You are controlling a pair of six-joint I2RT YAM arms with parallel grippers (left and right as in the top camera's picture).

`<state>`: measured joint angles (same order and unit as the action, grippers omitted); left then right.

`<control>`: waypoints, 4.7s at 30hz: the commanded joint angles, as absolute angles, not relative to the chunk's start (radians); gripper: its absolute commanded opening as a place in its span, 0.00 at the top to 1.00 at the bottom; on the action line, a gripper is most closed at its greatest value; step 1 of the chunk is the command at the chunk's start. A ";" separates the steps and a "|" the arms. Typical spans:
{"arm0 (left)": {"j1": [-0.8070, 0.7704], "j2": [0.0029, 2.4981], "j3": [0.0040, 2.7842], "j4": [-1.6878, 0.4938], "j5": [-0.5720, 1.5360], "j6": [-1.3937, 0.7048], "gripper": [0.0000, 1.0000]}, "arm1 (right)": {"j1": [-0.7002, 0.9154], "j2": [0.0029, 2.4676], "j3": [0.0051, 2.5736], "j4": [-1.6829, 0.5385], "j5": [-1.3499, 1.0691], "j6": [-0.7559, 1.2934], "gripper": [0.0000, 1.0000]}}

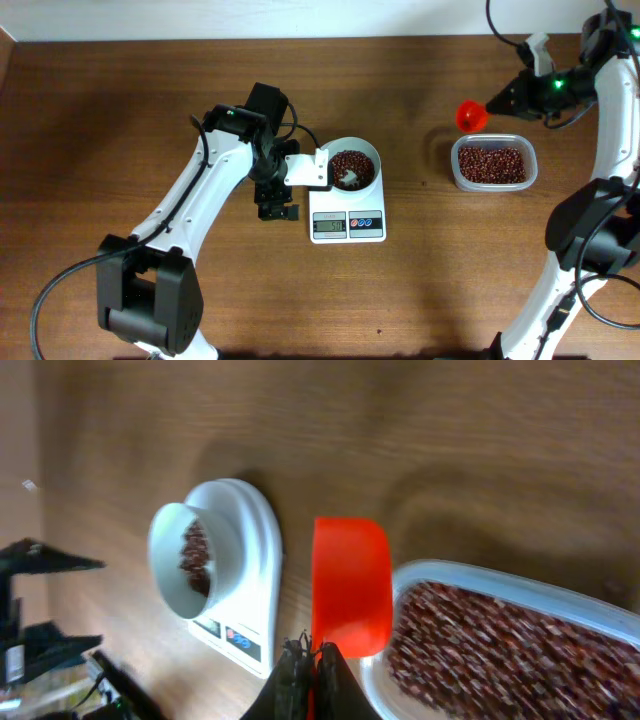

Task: Scoop item into bowl and weigh 50g on scale
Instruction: 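Lift the scoop with the right gripper and move it to the tub, then lower the scoop into the tub and open the right gripper, then raise the open right gripper up and away from the tub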

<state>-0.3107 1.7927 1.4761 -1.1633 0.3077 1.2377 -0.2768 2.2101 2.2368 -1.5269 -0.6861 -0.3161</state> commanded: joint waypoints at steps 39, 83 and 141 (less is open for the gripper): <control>-0.304 1.801 1.469 -1.167 0.326 1.250 0.01 | -0.225 2.217 1.958 -1.364 -0.014 -0.126 0.56; -0.304 1.801 1.469 -1.167 0.326 1.250 0.02 | -0.350 2.217 2.120 -1.534 -0.427 -0.141 0.96; -0.305 1.801 1.469 -1.167 0.326 1.250 0.01 | -0.030 2.217 2.263 -1.638 -0.365 -0.524 0.16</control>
